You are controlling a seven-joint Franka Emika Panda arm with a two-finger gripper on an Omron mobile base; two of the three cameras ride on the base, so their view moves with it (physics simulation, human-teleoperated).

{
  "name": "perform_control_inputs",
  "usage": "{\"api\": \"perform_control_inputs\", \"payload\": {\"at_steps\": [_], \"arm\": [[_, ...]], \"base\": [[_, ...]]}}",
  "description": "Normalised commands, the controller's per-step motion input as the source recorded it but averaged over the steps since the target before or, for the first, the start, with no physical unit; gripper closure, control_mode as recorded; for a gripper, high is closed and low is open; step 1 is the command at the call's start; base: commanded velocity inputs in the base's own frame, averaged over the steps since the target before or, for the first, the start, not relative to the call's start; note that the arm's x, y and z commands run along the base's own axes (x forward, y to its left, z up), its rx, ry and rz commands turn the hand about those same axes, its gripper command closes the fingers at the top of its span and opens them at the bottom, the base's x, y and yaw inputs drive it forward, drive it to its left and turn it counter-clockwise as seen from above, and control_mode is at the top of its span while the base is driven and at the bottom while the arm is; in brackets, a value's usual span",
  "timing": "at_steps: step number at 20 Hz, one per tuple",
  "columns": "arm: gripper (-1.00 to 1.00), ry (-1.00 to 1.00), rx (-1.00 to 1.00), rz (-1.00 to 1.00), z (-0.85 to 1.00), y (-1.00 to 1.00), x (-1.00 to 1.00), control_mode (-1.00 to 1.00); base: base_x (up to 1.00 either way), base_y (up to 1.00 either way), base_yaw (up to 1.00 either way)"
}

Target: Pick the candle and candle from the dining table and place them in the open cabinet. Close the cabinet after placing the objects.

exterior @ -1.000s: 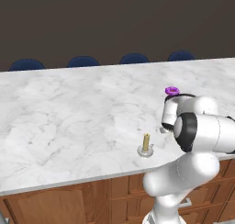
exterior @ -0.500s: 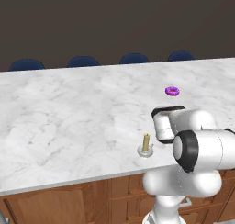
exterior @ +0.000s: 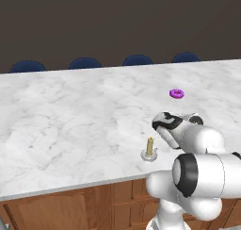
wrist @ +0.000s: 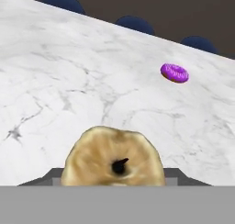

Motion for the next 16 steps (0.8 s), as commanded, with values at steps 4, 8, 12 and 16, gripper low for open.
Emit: {"api": "perform_control_inputs", "payload": {"at_steps": [4,8,12,16], "arm": [[1.0,0.11,0.13,0.08,1.0,-0.22,0.14,-1.0],[1.0,0.11,0.2,0.08,1.0,-0.11,0.0,-1.0],[1.0,0.17,0.12,0.06,0.85,0.0,0.01,-1.0],[1.0,0.14,0.06,0.06,0.11,0.0,-0.14,-1.0]], "base": [[0.0,0.0,0.0],[0.0,0.0,0.0],[0.0,0.0,0.0],[0.0,0.0,0.0]]}}
